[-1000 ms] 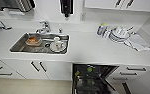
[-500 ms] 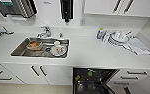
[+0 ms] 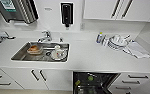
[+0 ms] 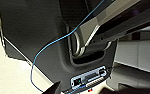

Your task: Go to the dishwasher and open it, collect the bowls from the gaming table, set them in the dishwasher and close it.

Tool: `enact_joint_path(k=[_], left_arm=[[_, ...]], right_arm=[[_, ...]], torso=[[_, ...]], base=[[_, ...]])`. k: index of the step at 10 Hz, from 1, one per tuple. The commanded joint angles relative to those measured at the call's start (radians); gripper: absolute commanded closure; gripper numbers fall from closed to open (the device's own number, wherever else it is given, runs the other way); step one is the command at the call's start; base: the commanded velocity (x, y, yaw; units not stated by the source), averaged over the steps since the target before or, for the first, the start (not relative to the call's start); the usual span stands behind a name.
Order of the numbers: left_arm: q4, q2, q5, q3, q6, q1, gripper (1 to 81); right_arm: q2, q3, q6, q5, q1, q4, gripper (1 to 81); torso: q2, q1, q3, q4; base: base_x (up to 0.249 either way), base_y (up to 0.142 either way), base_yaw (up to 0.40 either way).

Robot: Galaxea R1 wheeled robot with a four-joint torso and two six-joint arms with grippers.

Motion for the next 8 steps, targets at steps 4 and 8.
enact_joint_path(k=[4,8], left_arm=[[0.012,0.003,0.042,0.002,0.003,0.018,1.0],[0.009,-0.003,0.044,0.002,0.003,0.018,1.0]], right_arm=[[0.12,-0.134,0.007,-0.066,0.102,-0.004,1.0],[0.121,-0.079,0.04,-0.053,0.2,0.002,1.0]], torso=[[-0.198,0.126,0.0,0.0],[-0.339,0.215,0.001,0.0]], base=[[0.0,0.0,0.0],[0.0,0.0,0.0]])
